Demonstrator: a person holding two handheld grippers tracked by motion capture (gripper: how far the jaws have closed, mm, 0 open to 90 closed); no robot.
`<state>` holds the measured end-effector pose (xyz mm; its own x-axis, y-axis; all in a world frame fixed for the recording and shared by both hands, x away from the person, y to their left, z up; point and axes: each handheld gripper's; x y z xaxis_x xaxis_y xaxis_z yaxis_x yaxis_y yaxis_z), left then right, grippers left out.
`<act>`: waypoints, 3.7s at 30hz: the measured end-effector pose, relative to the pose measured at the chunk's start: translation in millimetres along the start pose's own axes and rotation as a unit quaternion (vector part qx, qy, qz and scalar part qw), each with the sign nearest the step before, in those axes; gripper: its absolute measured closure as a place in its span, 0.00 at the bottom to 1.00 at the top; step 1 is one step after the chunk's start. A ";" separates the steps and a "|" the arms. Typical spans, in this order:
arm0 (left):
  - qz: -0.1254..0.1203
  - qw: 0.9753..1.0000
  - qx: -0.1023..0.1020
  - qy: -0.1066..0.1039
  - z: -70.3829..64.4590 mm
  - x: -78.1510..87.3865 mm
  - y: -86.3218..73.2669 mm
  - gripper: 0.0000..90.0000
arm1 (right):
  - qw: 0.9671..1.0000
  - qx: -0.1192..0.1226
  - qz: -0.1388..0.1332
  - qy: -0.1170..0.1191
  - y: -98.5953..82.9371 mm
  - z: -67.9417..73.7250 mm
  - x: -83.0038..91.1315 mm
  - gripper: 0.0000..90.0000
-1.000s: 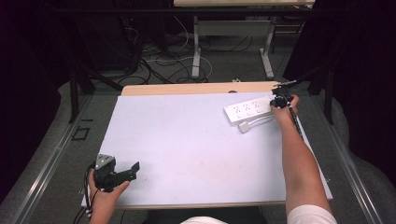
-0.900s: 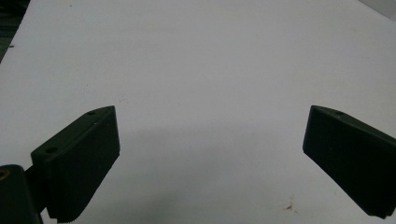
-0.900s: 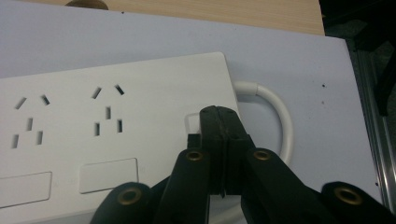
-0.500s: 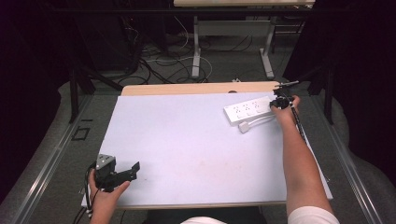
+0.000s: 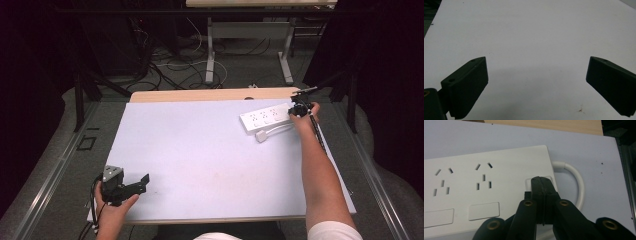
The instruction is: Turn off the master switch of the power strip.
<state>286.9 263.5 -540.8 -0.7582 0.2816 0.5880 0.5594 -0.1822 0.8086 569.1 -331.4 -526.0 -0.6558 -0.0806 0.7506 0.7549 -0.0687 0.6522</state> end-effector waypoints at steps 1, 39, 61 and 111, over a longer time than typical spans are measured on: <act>-0.001 1.000 0.000 0.000 -0.3 -0.5 0.0 0.04 | 1.000 0.001 0.000 0.000 0.0 0.0 0.1 1.00; -0.001 0.999 -0.038 -0.033 -6.6 -13.3 14.1 0.04 | 0.998 0.044 -0.010 0.038 -1.9 31.8 48.5 0.67; 0.005 0.998 -0.047 -0.036 -10.6 -15.3 17.2 0.04 | 0.986 0.138 -0.008 0.088 -26.7 80.4 89.9 0.46; 0.007 0.998 -0.045 -0.043 -13.2 -15.8 16.9 0.04 | 0.965 0.204 -0.028 0.161 -99.9 102.9 155.1 0.00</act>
<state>304.0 243.5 -536.2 -0.7169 0.3579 0.5982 0.5338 -0.2701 0.8013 391.9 -234.7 -463.9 -0.6118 -0.3974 0.6840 0.6117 0.3105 0.7276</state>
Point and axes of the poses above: each handheld gripper's, and its own axes: x roughly backward along the jaws, y roughly out of its top, z roughly to its left, and after that the axes turned 9 degrees about -x, right-handed
